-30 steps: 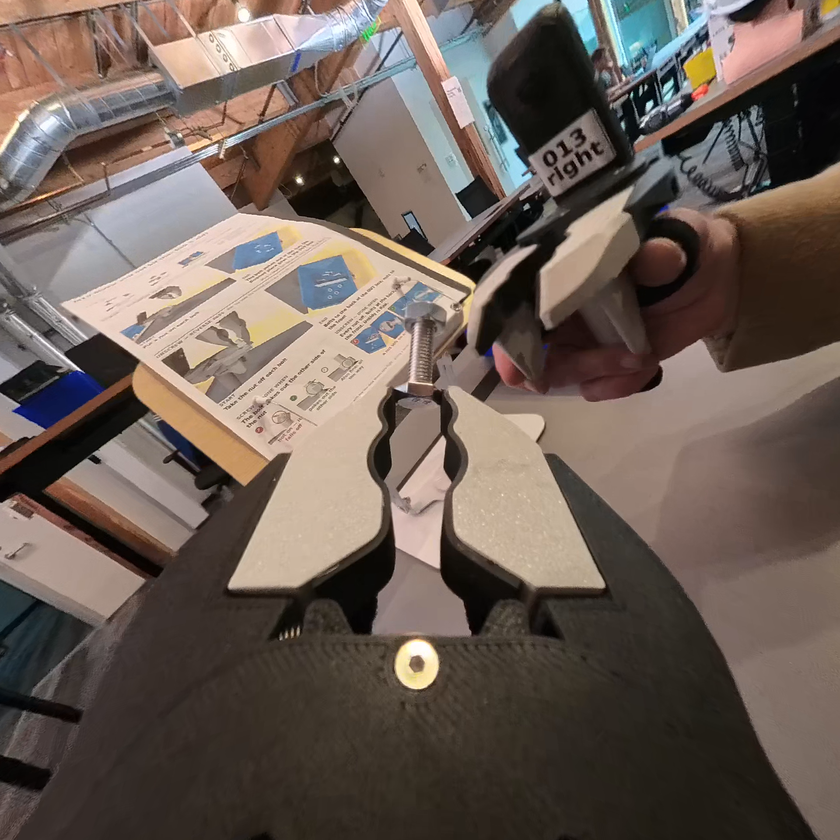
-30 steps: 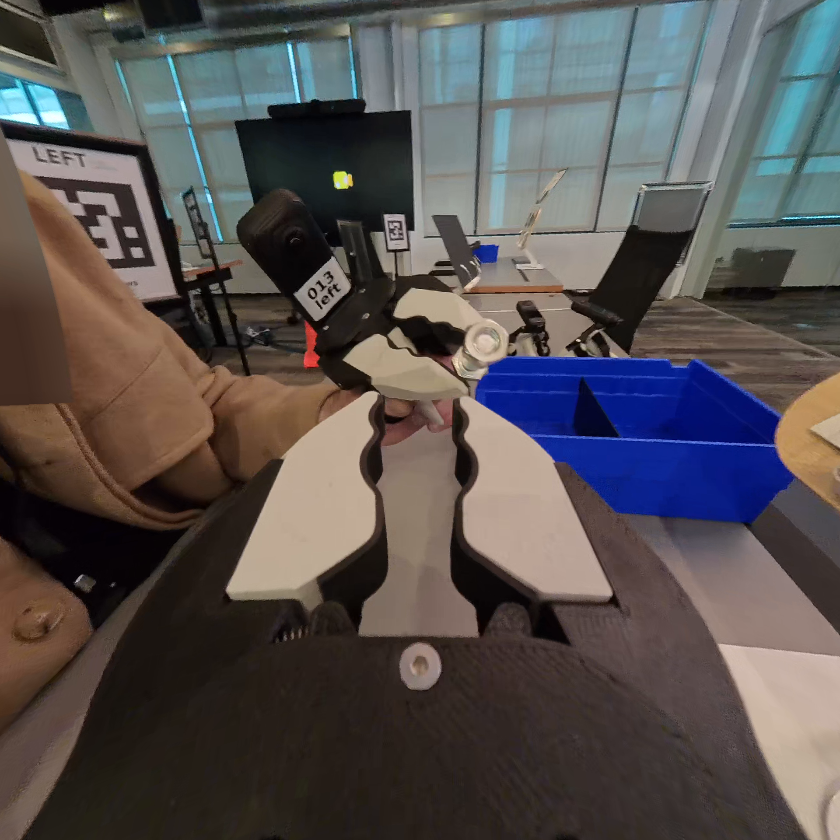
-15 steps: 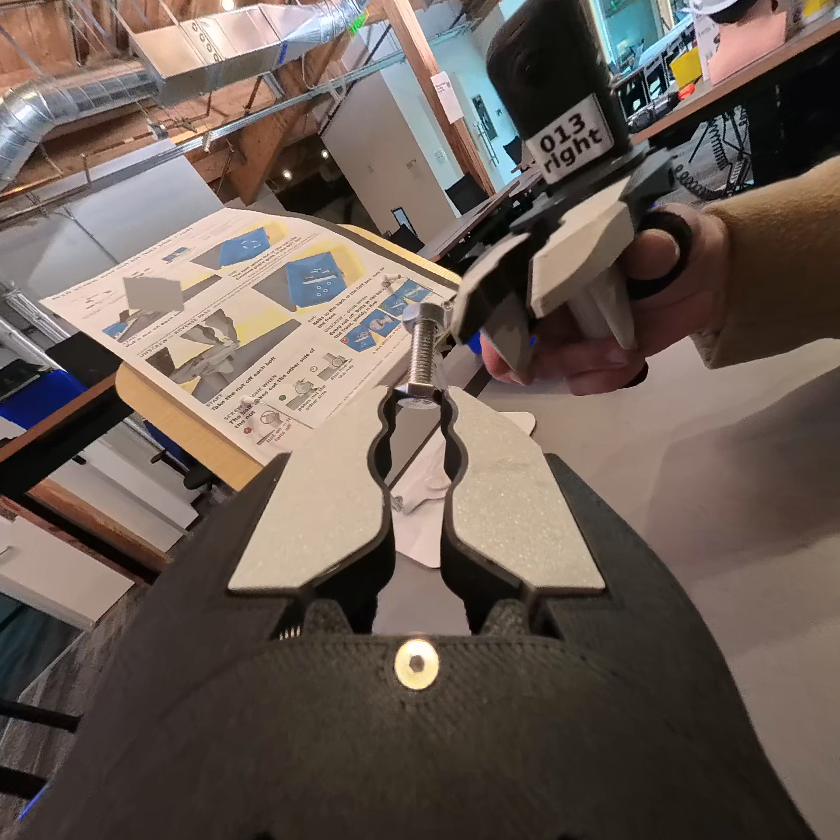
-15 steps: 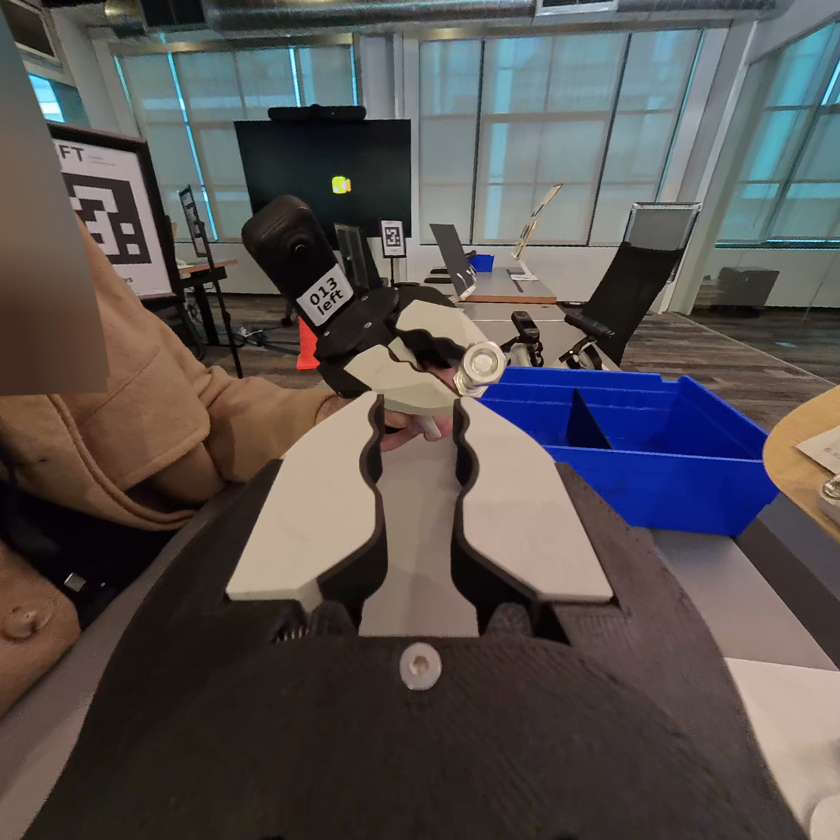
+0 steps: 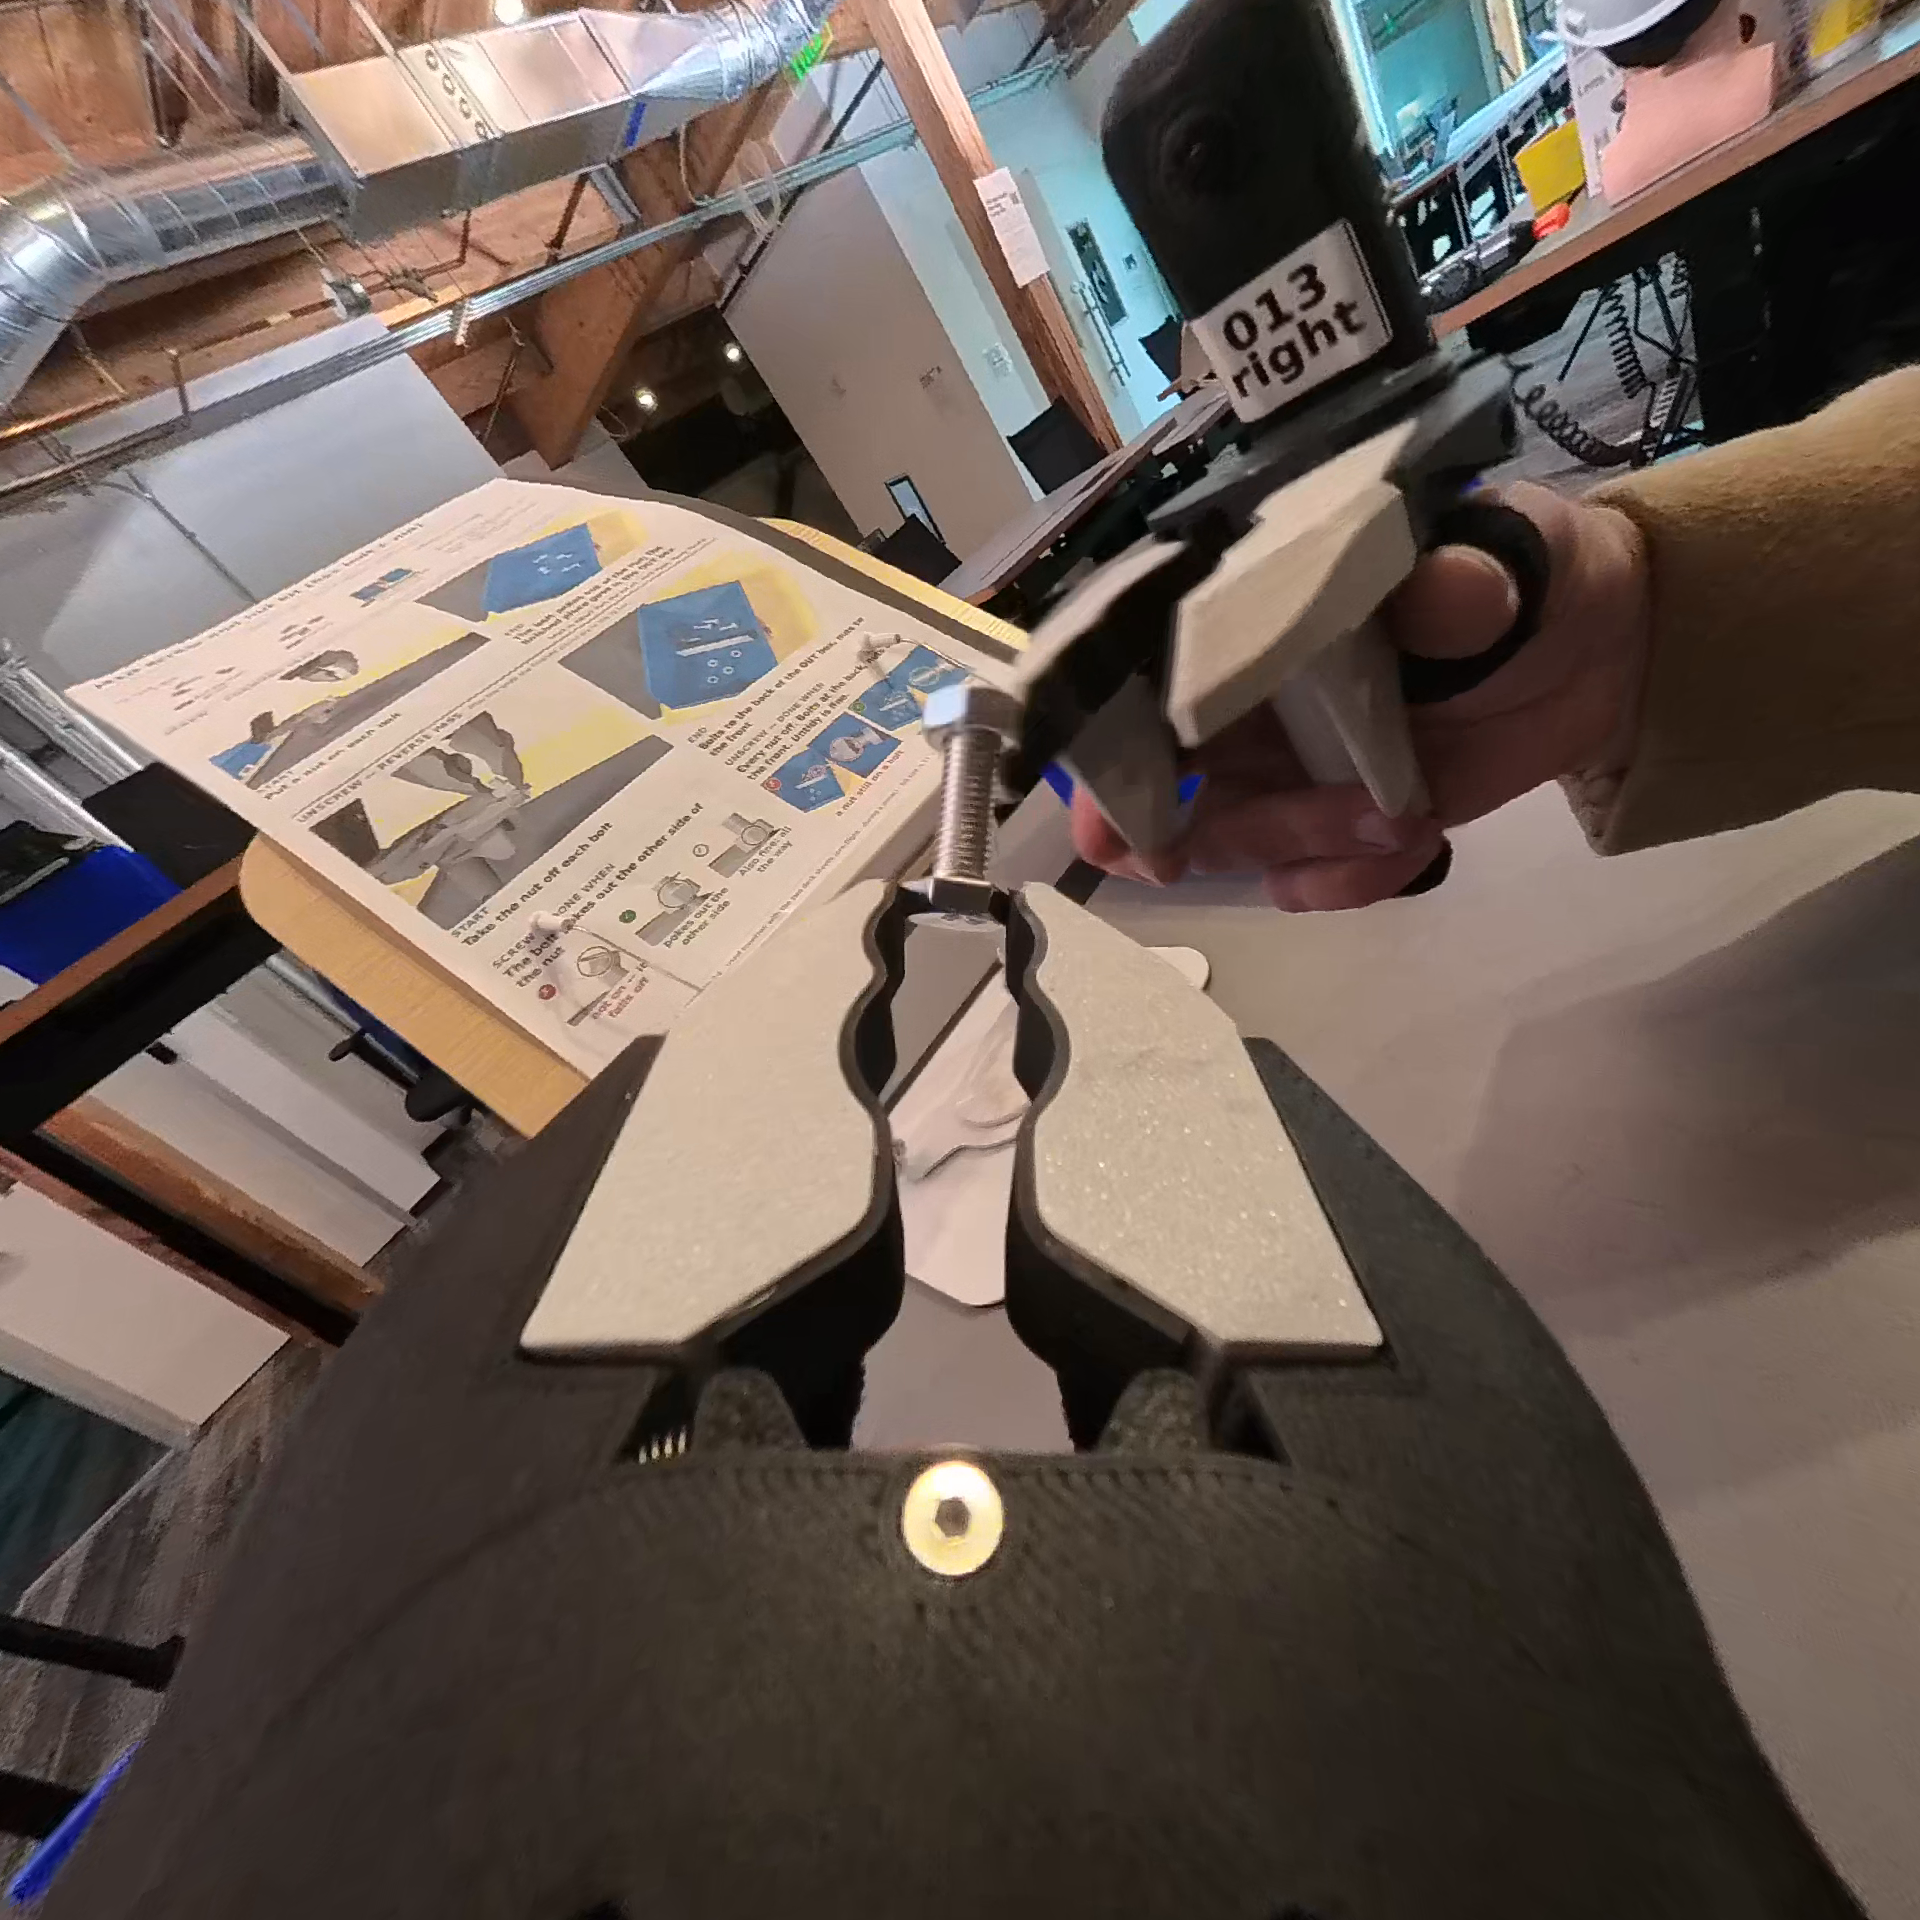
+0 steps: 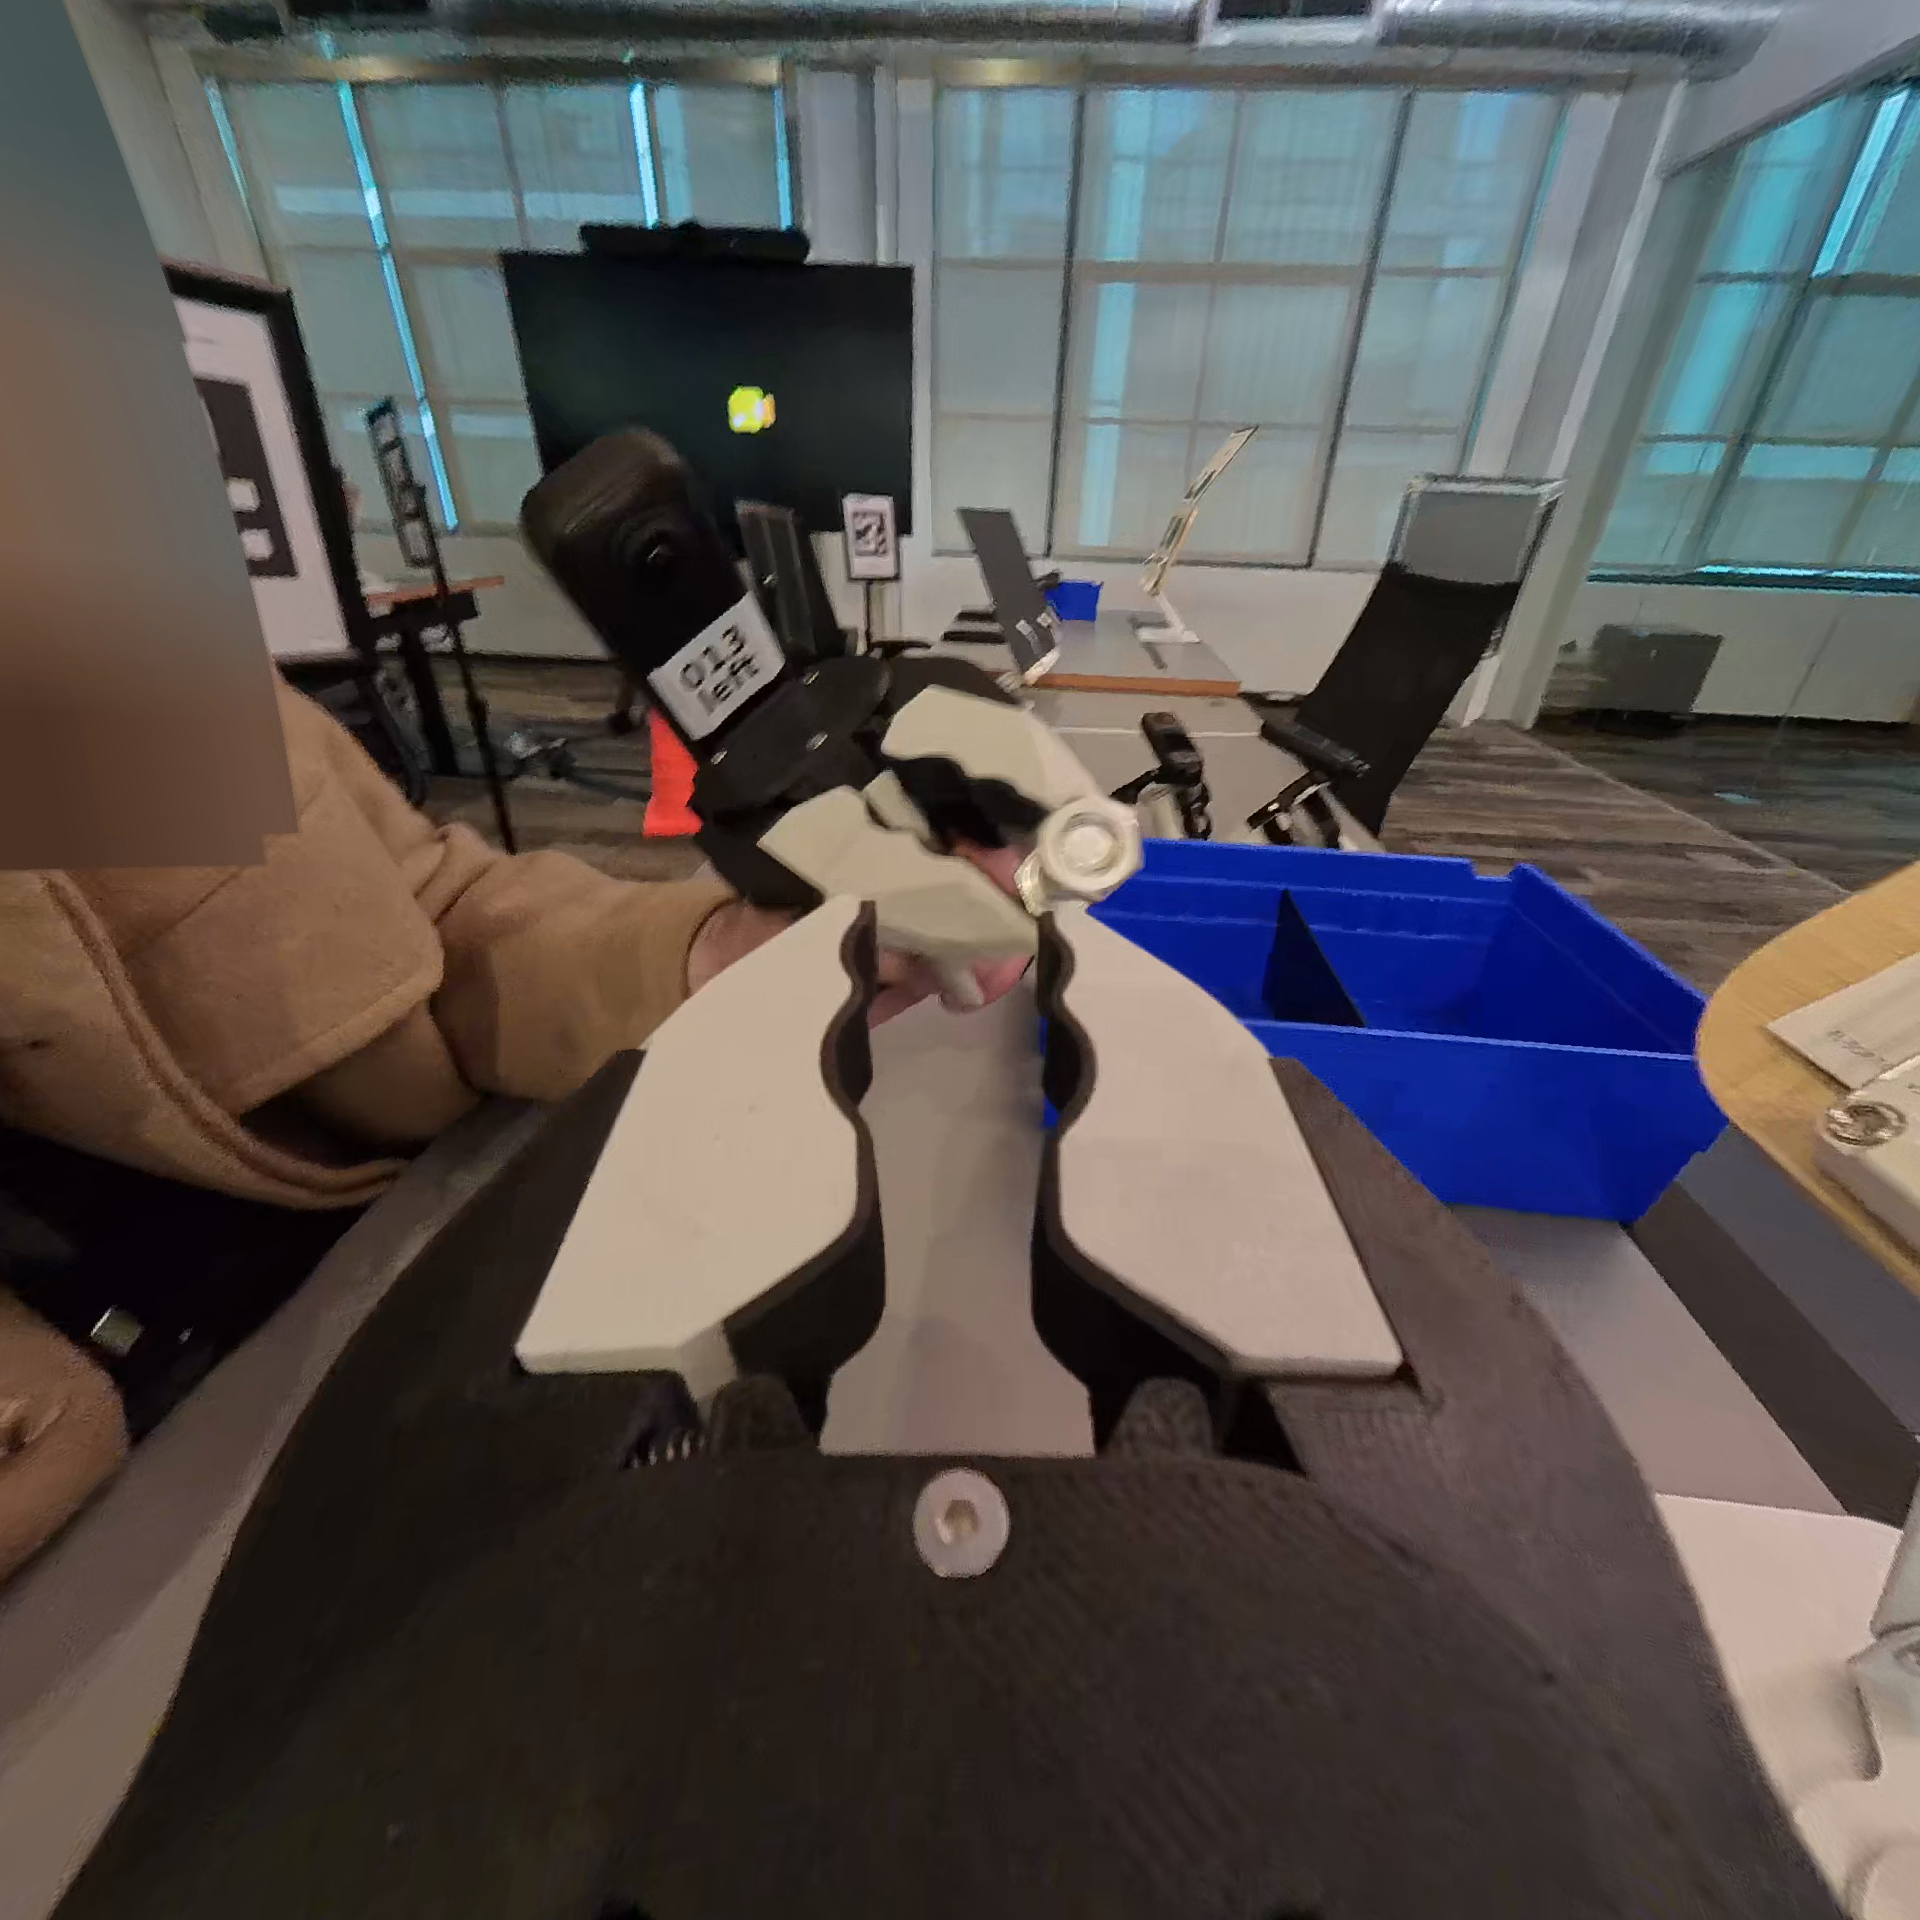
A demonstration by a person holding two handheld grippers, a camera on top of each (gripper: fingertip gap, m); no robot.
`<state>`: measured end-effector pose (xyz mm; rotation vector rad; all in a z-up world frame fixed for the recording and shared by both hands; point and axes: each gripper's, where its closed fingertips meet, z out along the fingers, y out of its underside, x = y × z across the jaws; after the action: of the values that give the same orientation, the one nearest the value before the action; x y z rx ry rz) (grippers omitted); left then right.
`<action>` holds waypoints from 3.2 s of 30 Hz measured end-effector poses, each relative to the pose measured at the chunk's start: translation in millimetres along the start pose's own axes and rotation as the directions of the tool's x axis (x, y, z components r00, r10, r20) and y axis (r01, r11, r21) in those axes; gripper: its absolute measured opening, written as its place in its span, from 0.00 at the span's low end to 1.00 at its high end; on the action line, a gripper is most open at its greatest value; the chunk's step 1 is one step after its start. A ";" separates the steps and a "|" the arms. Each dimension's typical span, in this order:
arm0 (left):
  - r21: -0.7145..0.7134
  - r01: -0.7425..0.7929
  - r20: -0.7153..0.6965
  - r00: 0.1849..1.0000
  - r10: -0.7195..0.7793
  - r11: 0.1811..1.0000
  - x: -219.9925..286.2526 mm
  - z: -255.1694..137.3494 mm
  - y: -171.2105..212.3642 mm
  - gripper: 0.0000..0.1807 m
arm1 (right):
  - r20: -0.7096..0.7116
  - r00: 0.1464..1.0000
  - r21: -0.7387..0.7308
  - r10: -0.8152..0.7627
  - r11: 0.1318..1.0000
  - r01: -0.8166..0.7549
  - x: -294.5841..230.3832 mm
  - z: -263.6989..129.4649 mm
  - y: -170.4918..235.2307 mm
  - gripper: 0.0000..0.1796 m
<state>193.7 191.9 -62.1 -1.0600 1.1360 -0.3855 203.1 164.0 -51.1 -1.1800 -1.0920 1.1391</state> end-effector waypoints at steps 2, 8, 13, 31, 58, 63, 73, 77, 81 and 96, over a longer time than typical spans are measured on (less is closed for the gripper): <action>0.001 0.011 -0.001 1.000 -0.011 1.000 -2.5 -1.4 0.1 0.10 | 0.008 1.000 -0.039 -0.003 0.999 0.003 0.0 -0.2 5.4 0.15; -0.001 -0.012 -0.035 0.999 0.012 1.000 5.5 0.7 -0.1 0.10 | -0.074 0.997 0.039 -0.010 0.999 0.013 10.7 -4.2 -8.5 0.26; -0.010 -0.001 -0.013 1.000 0.000 1.000 1.5 0.6 2.2 0.10 | -0.026 0.999 -0.020 -0.047 0.999 0.047 0.5 -1.3 -2.8 0.21; 0.016 0.041 -0.074 0.996 -0.039 0.999 8.3 -0.3 -2.6 0.10 | -0.011 0.995 -0.029 -0.095 0.995 0.095 -4.6 -0.4 -1.6 0.20; 0.072 0.180 -0.196 0.967 -0.163 0.981 12.8 -5.0 -8.0 0.10 | -0.056 0.986 -0.006 -0.156 0.988 0.156 -0.8 -6.2 -10.9 0.21; 0.064 0.192 -0.178 0.968 -0.179 0.979 10.7 -3.5 -5.4 0.10 | -0.041 0.986 -0.020 -0.164 0.986 0.163 -5.0 -3.4 -9.2 0.20; 0.069 0.190 -0.186 0.967 -0.174 0.979 11.3 -4.8 -8.1 0.10 | -0.066 0.988 -0.015 -0.141 0.990 0.140 0.8 -2.9 -7.6 0.22; 0.064 0.198 -0.169 0.968 -0.185 0.978 9.2 -3.9 -5.4 0.10 | -0.022 0.991 -0.021 -0.133 0.991 0.133 -6.6 -0.9 -6.0 0.19; 0.065 0.218 -0.148 0.967 -0.206 0.974 1.0 -6.5 -3.2 0.10 | 0.032 0.988 -0.037 -0.152 0.987 0.154 -16.7 -0.8 -5.0 0.12; 0.066 0.224 -0.166 0.963 -0.210 0.972 4.1 -5.8 -3.7 0.10 | 0.053 0.989 -0.035 -0.139 0.989 0.141 -18.0 -1.9 -3.2 0.10</action>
<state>191.3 184.2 -61.4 -1.0973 1.1355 -0.6965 203.3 145.9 -48.6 -1.0907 -1.2211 1.0478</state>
